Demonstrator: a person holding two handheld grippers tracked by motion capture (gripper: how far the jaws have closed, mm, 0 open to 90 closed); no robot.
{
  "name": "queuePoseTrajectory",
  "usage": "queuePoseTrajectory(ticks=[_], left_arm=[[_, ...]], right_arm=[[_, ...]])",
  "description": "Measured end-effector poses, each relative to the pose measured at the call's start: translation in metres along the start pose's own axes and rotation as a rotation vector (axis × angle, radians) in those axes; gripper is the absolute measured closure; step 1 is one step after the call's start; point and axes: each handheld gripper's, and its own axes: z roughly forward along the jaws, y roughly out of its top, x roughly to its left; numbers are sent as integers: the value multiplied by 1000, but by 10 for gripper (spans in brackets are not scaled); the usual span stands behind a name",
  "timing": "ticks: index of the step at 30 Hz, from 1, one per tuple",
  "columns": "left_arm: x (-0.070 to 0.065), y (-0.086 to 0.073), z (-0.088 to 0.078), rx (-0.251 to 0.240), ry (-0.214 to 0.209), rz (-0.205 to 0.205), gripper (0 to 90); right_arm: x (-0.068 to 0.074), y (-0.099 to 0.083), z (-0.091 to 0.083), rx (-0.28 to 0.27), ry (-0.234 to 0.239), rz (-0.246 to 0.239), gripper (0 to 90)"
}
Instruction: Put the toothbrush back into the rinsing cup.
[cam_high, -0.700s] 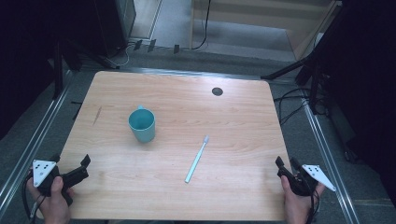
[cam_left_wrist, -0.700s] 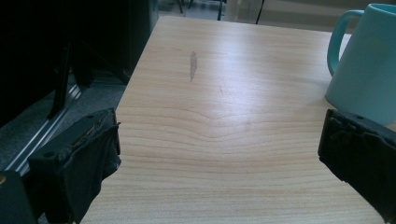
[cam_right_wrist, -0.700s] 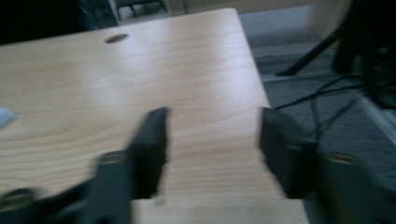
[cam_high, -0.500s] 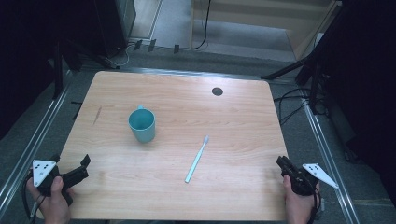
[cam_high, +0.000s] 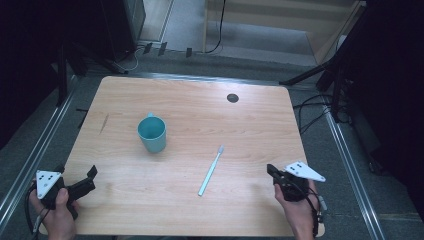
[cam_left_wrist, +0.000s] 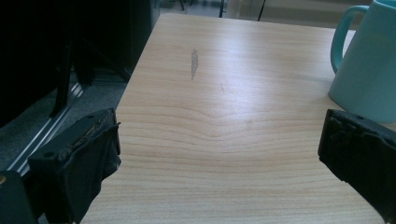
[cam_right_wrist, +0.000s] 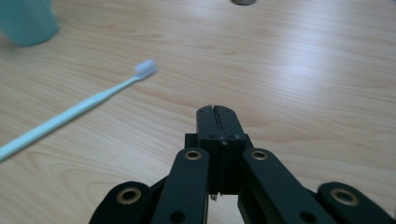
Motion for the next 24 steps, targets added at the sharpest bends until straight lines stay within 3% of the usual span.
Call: queuePoseTrajectory(ticks=[1,5,6,10,11,14,15,20,24], left_arm=[[0,0,0,2,1,-1,0],[0,0,1,5,0,2,0],[0,0,1,5,0,2,0],[0,1,1,5,-1,-3,0],[0,1,2,4,-1,-4,0],[0,1,2,5,-1,-5,0],[0,1,2,5,-1,-5,0],[0,1,2,5,-1,-6,0],[1,1,2,9,-2,-6,0]], right_arm=[[16,8,6,22,38,-21,900],[44,19,19,69,122,-44,900],[44,19,19,69,122,-44,900],[71,26,33,119,185,-92,900],[88,28,43,147,229,-109,900],[105,28,54,175,257,-140,900],[105,28,54,175,257,-140,900],[138,23,77,243,311,-211,900],[153,18,88,277,343,-225,900]])
